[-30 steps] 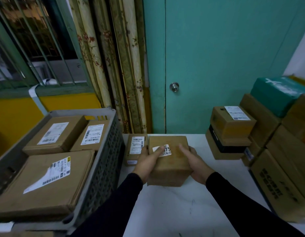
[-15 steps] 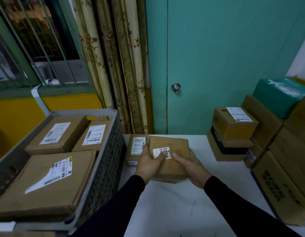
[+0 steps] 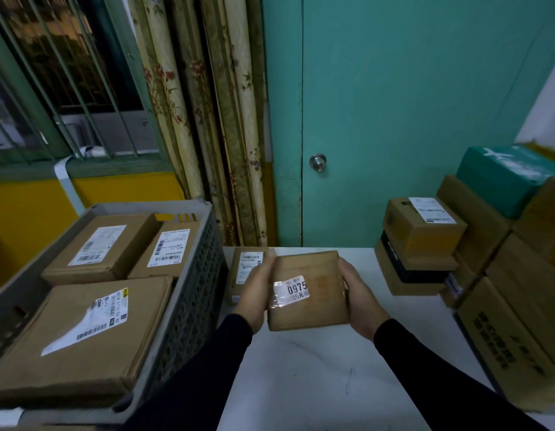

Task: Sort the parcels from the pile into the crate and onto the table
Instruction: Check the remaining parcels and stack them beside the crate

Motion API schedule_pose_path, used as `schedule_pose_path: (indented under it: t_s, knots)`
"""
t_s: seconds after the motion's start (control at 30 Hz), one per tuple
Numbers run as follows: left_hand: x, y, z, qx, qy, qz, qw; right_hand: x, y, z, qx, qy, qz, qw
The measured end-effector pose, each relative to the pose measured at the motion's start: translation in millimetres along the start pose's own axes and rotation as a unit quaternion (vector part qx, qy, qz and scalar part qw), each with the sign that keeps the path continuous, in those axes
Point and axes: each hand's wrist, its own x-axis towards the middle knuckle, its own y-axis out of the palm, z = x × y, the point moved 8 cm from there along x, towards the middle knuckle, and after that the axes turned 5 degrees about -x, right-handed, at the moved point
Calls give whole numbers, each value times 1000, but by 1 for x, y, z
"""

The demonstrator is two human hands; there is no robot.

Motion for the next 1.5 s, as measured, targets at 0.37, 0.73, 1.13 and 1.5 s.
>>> schedule_pose_path:
  t_s: [0.37, 0.73, 1.13, 1.5]
  knots:
    - [-4, 4, 16, -48, -84, 48, 994, -1, 1, -8, 35, 74, 37, 996]
    - [-1, 8, 7, 112, 21, 42, 993, -3, 7, -3, -88, 11, 40, 995]
    - [-3, 11, 6, 114, 28, 62, 991, -5, 7, -4, -67, -7, 35, 997]
    - [-3, 4, 5, 109, 38, 45, 992, -1, 3, -3, -83, -32, 20, 996]
